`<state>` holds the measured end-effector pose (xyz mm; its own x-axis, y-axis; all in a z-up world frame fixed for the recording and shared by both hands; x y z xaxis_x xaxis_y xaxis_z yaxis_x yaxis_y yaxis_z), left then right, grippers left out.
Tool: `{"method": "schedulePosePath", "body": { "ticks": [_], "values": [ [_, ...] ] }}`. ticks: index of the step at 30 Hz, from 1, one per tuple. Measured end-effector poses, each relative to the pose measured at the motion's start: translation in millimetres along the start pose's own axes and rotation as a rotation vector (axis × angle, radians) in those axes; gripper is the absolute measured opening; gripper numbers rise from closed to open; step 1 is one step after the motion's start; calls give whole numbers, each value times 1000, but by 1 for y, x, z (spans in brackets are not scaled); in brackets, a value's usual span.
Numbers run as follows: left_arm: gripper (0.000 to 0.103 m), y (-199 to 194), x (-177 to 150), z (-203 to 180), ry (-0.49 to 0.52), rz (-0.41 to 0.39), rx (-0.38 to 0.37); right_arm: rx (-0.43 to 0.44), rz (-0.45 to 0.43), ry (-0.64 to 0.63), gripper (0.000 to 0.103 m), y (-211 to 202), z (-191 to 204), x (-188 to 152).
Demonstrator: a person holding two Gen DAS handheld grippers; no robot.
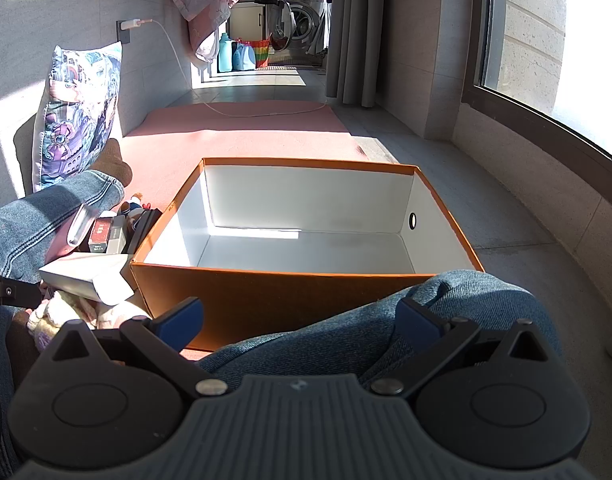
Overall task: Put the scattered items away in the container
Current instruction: 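Move the right tool toward the white rectangular box in the pile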
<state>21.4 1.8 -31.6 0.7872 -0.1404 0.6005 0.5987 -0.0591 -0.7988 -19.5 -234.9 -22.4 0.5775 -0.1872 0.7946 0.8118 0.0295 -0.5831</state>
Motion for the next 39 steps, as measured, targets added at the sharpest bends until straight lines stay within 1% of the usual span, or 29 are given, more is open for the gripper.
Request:
{"method": "schedulePosePath", "body": {
  "ticks": [20, 28, 32, 37, 39],
  "values": [
    [81, 3, -2, 0, 5, 17, -2, -1, 1, -1, 102, 0, 1, 0],
    [81, 1, -1, 1, 4, 8, -5, 1, 3, -8, 102, -1, 2, 0],
    [81, -2, 1, 3, 3, -2, 1, 47, -13, -17, 102, -6, 2, 5],
    [80, -5, 3, 5, -2, -18, -5, 138, -75, -9, 103, -17, 11, 20],
    [80, -5, 3, 5, -3, -23, -7, 160, -99, -9, 103, -20, 15, 26]
  ]
}}
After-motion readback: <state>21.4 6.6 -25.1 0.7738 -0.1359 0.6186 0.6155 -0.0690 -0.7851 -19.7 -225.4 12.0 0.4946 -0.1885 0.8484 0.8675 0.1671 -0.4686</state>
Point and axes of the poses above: each gripper's, at about its wrist camera, not at the fingertips, and y roughly the way its jaws point, z to its left, x to its top, the point moved 4 cm from there along y, roughly the way its jaws point, and after that the axes turned 13 degrees about y, right-handed, at the moved point
